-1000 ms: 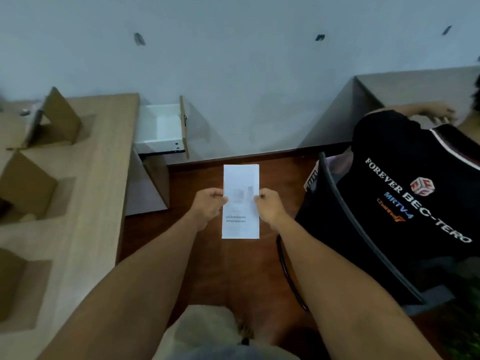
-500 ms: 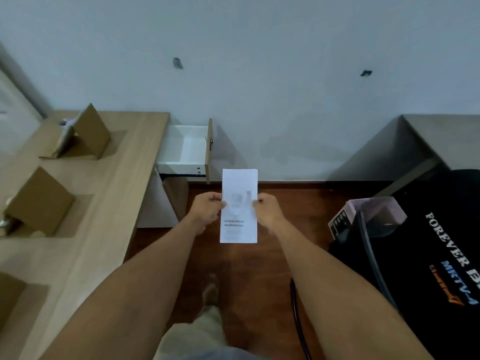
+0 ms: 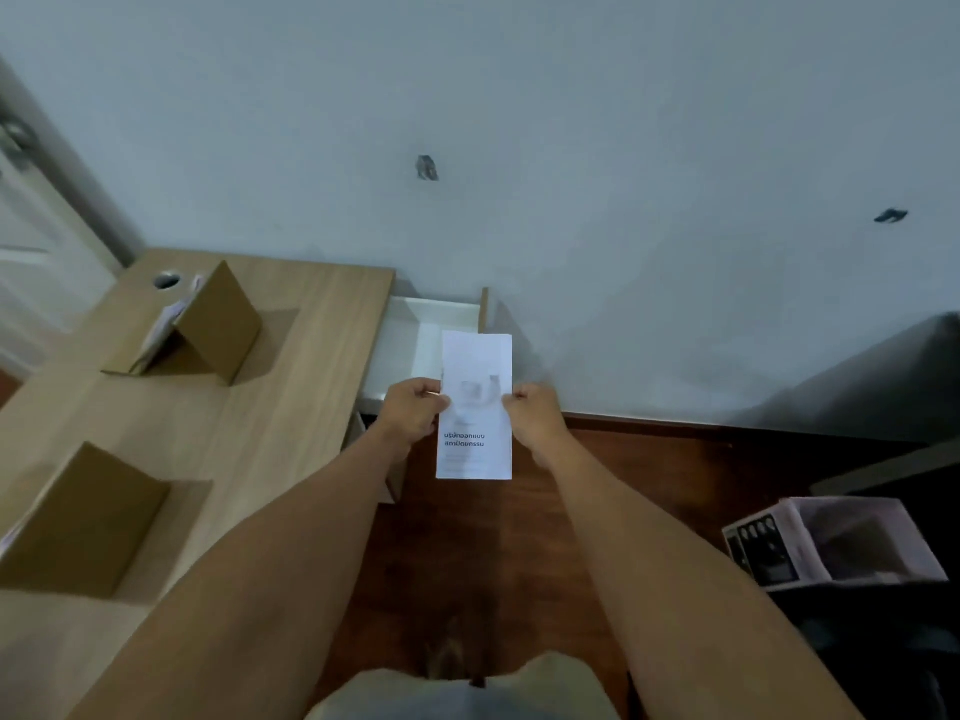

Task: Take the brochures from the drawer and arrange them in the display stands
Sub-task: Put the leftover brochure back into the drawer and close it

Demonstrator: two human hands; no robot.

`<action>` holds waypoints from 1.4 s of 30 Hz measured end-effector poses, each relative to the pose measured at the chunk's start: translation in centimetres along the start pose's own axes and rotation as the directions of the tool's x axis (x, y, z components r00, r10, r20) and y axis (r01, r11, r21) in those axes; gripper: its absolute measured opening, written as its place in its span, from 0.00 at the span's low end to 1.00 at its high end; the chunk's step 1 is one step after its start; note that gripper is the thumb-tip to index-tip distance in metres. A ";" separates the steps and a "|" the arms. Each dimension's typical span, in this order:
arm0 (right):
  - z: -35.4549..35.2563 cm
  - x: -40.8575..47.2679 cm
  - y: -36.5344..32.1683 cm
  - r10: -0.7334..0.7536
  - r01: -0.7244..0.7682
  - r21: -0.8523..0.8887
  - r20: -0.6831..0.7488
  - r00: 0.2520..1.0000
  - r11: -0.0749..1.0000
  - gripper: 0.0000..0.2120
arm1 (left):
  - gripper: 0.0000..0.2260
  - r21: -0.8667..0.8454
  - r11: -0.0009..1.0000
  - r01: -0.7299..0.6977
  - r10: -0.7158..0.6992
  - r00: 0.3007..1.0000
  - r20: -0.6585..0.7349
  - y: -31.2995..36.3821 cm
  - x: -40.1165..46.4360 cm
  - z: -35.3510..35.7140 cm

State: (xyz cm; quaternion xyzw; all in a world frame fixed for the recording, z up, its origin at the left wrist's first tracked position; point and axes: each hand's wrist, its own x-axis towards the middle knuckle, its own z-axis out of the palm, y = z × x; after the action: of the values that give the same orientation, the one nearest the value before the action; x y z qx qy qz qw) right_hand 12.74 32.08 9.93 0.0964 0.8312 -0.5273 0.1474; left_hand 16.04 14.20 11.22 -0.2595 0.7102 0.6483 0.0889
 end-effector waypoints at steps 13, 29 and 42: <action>2.6 12.0 -3.4 0.051 -0.054 0.015 0.167 0.985 0.998 0.08 | 0.10 -0.121 0.988 0.096 -0.109 0.988 -0.109 2.3 10.2 -0.8; 5.8 21.6 -3.4 0.079 -0.044 -0.114 0.328 0.941 0.993 0.09 | 0.13 -0.222 0.955 0.195 -0.242 0.947 -0.212 2.1 16.4 -0.8; 10.9 28.6 -3.3 0.113 -0.050 -0.327 0.177 0.978 0.944 0.11 | 0.17 0.684 0.726 0.073 0.277 0.879 -0.388 -2.8 23.1 -8.0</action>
State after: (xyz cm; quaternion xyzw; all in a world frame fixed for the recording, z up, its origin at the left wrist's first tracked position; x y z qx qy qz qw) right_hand -13.56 20.95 -1.51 0.0539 0.8829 -0.3854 0.2627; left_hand -0.57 0.55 -0.75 -0.3154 0.9106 0.2651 -0.0320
